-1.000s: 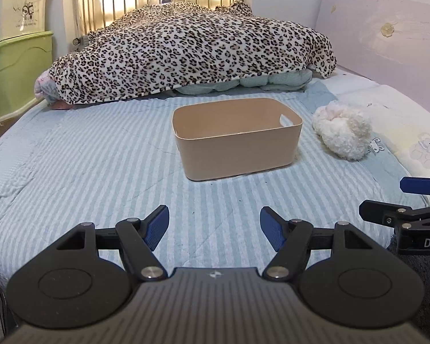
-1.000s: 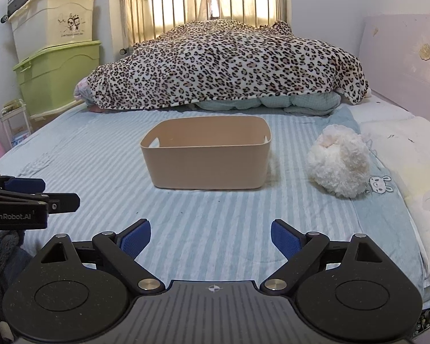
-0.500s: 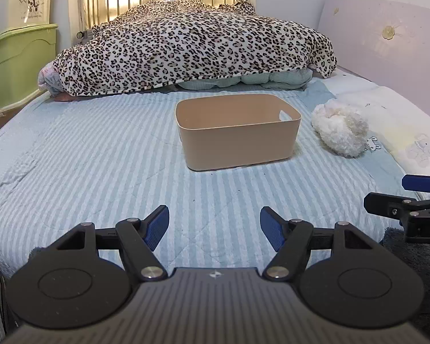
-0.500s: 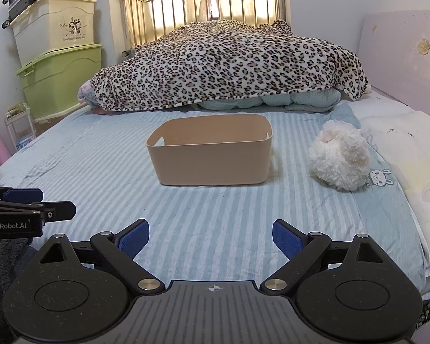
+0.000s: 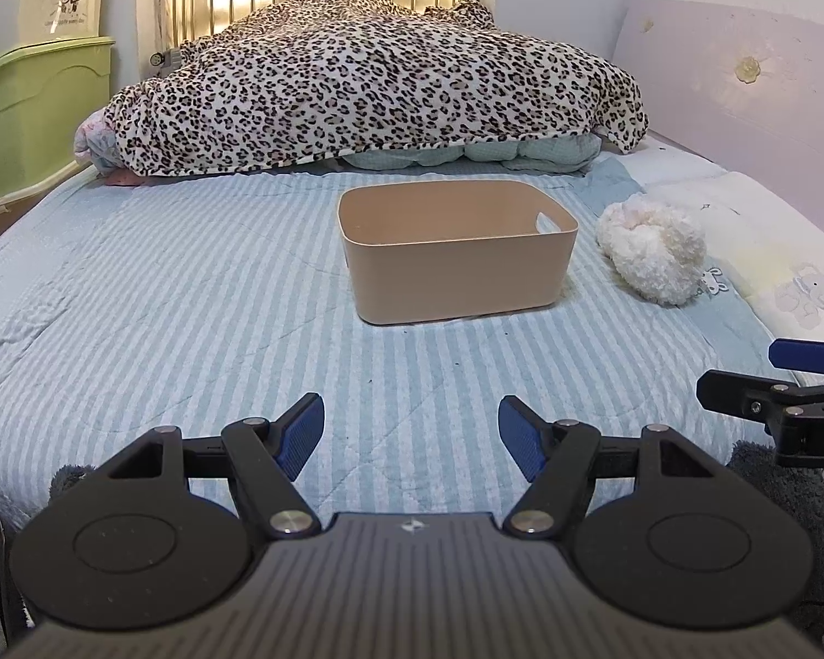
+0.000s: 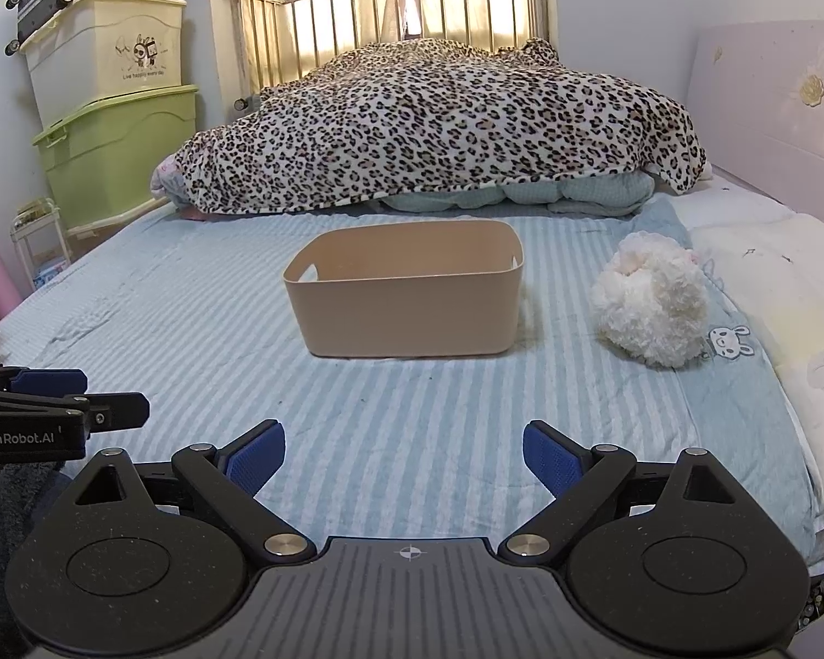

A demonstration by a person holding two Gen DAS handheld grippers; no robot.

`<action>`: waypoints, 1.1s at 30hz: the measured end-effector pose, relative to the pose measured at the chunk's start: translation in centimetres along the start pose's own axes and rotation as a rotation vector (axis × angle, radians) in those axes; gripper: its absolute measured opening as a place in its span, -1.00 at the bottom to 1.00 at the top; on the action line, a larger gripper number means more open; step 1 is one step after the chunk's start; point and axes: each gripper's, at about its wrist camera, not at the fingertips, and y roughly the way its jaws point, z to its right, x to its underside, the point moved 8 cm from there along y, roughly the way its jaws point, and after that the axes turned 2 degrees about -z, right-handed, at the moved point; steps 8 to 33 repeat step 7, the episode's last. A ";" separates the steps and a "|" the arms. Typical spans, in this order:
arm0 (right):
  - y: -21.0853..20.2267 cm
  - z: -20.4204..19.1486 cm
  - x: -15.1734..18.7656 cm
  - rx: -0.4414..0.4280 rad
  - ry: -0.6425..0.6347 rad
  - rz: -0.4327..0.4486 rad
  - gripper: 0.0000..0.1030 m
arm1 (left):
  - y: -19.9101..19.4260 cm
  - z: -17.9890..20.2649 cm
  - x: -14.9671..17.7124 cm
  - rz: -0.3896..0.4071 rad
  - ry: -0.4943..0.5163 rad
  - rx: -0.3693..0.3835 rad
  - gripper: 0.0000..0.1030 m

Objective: Organize objects

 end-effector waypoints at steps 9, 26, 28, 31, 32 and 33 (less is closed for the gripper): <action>-0.1 0.0 -0.3 0.002 0.008 0.007 0.84 | -0.1 0.0 0.1 -0.010 -0.016 0.029 0.39; -0.1 0.0 -0.3 0.002 0.008 0.007 0.84 | -0.1 0.0 0.1 -0.010 -0.016 0.029 0.39; -0.1 0.0 -0.3 0.002 0.008 0.007 0.84 | -0.1 0.0 0.1 -0.010 -0.016 0.029 0.39; -0.1 0.0 -0.3 0.002 0.008 0.007 0.84 | -0.1 0.0 0.1 -0.010 -0.016 0.029 0.39; -0.1 0.0 -0.3 0.002 0.008 0.007 0.84 | -0.1 0.0 0.1 -0.010 -0.016 0.029 0.39; -0.1 0.0 -0.3 0.002 0.008 0.007 0.84 | -0.1 0.0 0.1 -0.010 -0.016 0.029 0.39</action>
